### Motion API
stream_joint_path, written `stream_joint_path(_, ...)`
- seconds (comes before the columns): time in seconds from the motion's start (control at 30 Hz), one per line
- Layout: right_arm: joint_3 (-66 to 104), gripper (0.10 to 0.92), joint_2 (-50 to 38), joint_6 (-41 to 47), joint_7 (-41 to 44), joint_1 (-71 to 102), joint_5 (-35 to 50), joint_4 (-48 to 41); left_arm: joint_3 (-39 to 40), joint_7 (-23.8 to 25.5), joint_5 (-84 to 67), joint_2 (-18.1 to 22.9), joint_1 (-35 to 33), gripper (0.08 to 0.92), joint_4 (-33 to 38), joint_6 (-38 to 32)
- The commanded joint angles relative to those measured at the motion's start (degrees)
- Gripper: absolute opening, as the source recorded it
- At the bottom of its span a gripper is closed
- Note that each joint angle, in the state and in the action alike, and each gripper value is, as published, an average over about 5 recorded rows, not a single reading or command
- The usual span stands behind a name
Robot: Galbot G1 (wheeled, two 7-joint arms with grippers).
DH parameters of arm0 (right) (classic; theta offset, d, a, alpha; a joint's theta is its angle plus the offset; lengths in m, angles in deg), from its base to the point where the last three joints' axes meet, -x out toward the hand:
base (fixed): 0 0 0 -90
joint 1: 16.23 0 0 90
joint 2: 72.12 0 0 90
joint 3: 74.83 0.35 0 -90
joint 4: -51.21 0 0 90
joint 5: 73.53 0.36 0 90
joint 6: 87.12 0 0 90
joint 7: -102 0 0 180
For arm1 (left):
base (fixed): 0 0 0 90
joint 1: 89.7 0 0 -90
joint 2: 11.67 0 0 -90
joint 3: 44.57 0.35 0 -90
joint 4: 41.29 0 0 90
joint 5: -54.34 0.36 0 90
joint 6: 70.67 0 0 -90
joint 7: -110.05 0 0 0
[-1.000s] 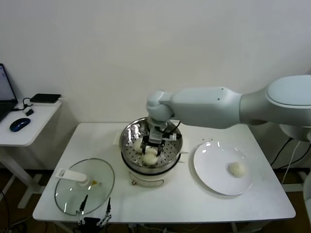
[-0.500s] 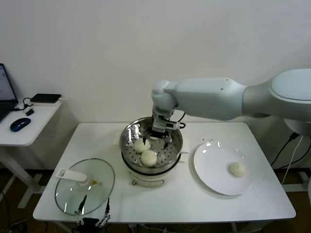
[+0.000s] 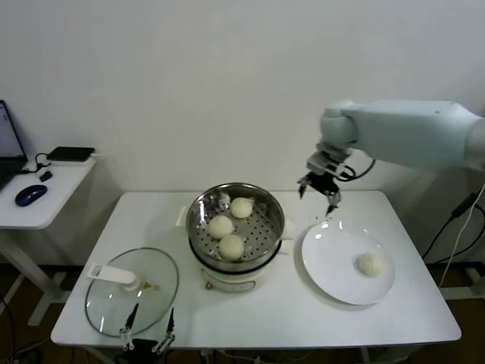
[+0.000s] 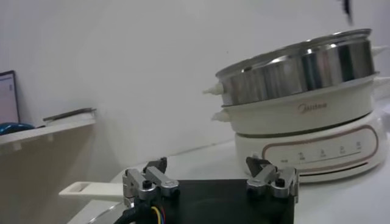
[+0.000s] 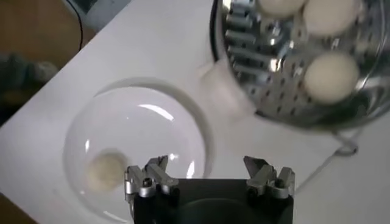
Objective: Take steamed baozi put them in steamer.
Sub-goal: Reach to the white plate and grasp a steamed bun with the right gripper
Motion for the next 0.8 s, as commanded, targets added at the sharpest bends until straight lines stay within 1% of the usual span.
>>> stream_joint_path(0.03, -0.4, 0.823, -16.7, 11.9, -0.2, 7.5, -1.9, -3.1, 0.0, 0.0, 0.1, 2.8, 0.1, 0.823, -0.4, 0.0)
stream_joint_path(0.17, 6.0, 0.823, -19.3, 12.1, -0.1, 15.4, -5.8, -6.9, 0.1, 0.0, 0.3, 2.8, 0.0, 0.823, -0.7, -0.1)
stream_joint_path(0.33, 13.2, 0.823, -20.0, 11.4, -0.2, 23.0, -8.5, -10.7, -0.1, 0.0, 0.5, 2.8, -0.2, 0.823, -0.9, -0.1)
stream_joint_path(0.8, 22.6, 0.823, -18.2, 11.7, -1.3, 33.8, -12.2, -13.5, -0.2, -0.2, 1.1, 2.8, -0.7, 0.823, -1.3, -0.2)
